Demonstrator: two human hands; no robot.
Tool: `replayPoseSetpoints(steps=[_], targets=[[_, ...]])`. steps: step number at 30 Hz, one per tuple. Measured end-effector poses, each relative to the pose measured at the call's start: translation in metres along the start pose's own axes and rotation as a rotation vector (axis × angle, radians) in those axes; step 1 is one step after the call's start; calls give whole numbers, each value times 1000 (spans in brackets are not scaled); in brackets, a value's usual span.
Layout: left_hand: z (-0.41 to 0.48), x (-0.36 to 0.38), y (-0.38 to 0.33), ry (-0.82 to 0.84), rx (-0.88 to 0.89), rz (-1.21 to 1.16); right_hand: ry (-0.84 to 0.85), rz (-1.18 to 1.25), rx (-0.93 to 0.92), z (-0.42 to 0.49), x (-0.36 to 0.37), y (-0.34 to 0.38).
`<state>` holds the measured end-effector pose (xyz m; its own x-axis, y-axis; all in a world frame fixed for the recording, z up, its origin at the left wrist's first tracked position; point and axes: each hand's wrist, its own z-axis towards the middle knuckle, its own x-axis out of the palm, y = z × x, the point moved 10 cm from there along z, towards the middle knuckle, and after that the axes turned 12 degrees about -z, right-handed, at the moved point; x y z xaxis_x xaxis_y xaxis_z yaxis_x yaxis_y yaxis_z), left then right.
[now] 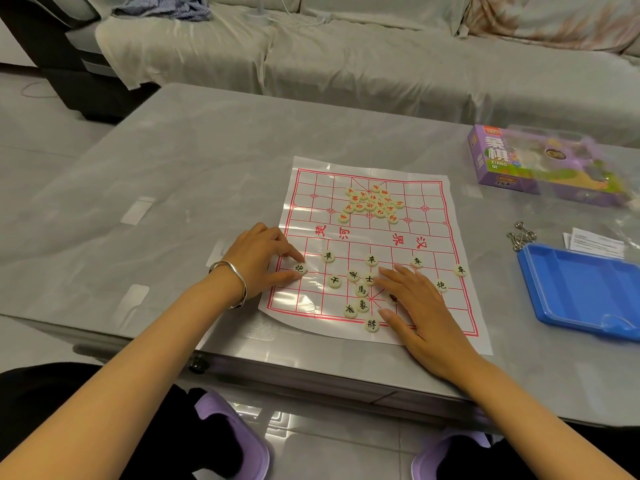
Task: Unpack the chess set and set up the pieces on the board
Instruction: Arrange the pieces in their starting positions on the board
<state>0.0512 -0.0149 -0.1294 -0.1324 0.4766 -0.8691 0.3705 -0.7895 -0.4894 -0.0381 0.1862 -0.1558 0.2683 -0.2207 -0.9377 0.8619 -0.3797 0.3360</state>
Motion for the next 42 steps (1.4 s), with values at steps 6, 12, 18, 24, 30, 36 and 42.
replayPoseSetpoints(steps=[6, 12, 18, 24, 30, 36, 42], targets=[[-1, -1, -4, -4, 12, 5, -47, 74, 67, 1, -8, -9], [-13, 8, -48, -35, 169, -115, -181, 151, 159, 3, -37, -24], [-16, 32, -75, 41, 227, -75, -109, 127, 152, 1, -34, -30], [-14, 39, -84, 50, 228, -37, -47, 68, 145, 2, -23, -27], [-13, 44, -79, 88, 198, -7, -25, 67, 172, 2, -22, -29], [-15, 41, -73, 65, 230, 14, -96, 83, 38, 0, -34, -5], [-28, 45, -98, -28, 497, 141, -59, -87, -187, -11, -29, 24]])
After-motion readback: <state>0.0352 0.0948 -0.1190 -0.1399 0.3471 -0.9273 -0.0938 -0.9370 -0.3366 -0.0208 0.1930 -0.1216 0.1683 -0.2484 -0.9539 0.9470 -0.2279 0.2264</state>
